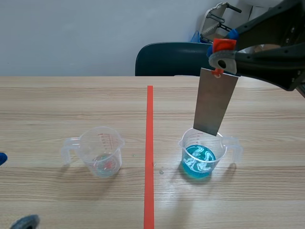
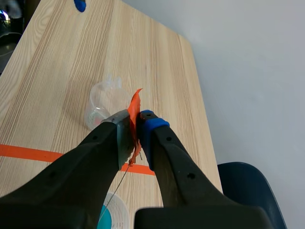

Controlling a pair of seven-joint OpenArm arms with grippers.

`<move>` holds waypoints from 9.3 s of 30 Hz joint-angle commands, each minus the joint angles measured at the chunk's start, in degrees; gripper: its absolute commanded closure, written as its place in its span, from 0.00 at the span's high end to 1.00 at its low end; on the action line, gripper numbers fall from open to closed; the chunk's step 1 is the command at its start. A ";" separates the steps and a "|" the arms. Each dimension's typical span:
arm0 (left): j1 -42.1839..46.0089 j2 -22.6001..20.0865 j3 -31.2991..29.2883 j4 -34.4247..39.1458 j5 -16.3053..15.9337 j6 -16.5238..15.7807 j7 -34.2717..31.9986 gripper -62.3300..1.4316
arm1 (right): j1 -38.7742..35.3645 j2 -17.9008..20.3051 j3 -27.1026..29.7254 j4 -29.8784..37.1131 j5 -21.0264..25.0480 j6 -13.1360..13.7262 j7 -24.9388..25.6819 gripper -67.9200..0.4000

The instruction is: Do the redox reaction experiment

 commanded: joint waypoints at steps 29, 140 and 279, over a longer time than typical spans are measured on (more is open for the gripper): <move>-0.20 0.44 -0.04 0.61 -6.45 6.88 6.45 1.00 | 0.81 0.76 0.87 0.42 1.01 0.35 1.05 0.01; -0.20 0.44 -0.04 0.61 -6.40 6.91 6.03 1.00 | 0.81 0.50 0.87 0.42 0.81 0.35 0.74 0.01; -0.20 0.44 -0.04 0.61 -6.40 6.91 6.01 1.00 | 41.77 -45.24 -40.72 -19.06 13.49 0.35 -34.77 0.01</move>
